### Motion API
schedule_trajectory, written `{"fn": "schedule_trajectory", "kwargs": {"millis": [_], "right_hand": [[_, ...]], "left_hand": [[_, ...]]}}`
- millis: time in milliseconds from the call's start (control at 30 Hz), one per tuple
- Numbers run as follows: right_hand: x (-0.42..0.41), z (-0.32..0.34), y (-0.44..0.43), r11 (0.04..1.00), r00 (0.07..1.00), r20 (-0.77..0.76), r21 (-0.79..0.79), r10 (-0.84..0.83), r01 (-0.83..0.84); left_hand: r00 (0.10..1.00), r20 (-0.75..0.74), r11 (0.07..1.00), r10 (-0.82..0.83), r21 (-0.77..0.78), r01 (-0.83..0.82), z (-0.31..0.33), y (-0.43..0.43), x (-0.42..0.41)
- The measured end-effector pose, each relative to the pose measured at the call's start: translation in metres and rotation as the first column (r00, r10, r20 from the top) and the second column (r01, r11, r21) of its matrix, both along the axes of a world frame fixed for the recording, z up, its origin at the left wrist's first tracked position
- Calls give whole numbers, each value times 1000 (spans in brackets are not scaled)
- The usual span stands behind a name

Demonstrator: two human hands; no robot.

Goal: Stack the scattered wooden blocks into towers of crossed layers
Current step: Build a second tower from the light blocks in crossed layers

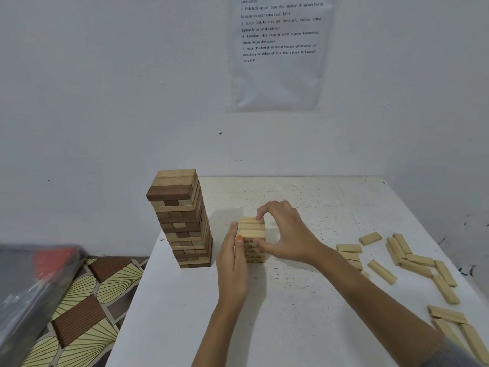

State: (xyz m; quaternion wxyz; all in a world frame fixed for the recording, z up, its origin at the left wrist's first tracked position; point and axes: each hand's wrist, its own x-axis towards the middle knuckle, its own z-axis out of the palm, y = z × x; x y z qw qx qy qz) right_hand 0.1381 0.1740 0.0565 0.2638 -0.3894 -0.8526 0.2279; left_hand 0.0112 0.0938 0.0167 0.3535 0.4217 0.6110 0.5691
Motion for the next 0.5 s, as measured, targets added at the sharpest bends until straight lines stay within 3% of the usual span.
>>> {"fn": "schedule_trajectory", "kwargs": {"millis": [300,500], "right_hand": [[9,0,-11,990,968,-224,-113,-112,88],[27,2,-28,978,920,-335,-120,-202,171]], "left_hand": [[964,-256,976,69,217,-12,22,-1,11],[965,-260,953,45,301,37,38,-3,36]]}}
